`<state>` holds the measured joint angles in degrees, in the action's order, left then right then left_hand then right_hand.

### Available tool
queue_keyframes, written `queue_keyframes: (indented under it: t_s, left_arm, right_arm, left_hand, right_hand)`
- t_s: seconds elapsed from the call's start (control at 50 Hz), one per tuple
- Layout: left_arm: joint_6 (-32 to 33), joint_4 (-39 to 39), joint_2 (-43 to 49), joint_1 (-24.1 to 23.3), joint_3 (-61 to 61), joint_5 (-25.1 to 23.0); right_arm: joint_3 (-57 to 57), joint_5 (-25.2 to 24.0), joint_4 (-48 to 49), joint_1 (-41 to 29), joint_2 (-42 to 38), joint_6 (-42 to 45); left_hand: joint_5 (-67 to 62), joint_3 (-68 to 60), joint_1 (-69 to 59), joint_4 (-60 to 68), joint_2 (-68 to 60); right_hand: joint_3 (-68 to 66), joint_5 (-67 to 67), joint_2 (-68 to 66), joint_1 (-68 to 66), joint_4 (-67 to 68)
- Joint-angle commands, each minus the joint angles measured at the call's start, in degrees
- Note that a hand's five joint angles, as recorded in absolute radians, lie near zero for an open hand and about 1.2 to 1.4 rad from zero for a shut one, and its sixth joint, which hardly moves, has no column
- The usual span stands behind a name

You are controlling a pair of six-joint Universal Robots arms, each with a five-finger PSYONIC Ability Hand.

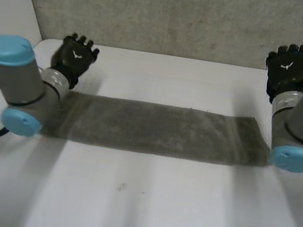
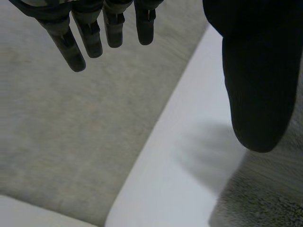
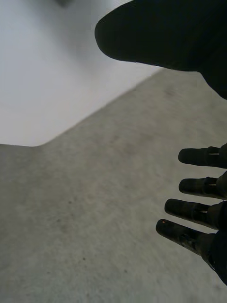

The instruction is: Fold the laundry

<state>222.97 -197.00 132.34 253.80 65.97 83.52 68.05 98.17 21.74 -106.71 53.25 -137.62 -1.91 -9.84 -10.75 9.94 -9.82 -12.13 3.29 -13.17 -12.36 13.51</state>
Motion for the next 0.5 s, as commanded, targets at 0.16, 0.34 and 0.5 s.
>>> queue_keyframes:
  t_s: [0.16,0.34,0.5]
  left_arm:
    - [-23.7,-0.5,-29.8,-0.1,23.1,0.2]
    - [-38.6,-0.8,-34.4,-0.3,32.0,-0.1]
    - [-39.4,-2.1,-31.8,0.6,33.3,0.0]
  right_arm:
    - [11.9,-10.2,-24.4,1.6,15.9,-12.9]
    - [16.8,-15.0,-30.3,6.5,15.2,-13.3]
    - [19.8,-18.5,-20.2,9.9,9.9,-13.1]
  left_hand:
    - [1.9,-0.2,0.7,0.1,-0.2]
    - [1.9,-0.2,0.7,0.1,-0.2]
    - [1.9,-0.2,0.7,0.1,-0.2]
  right_hand:
    - [2.1,-3.3,3.2,2.4,-3.5]
    - [-8.0,6.8,-7.0,-7.8,6.6]
    - [-22.3,21.2,-21.3,-22.1,21.0]
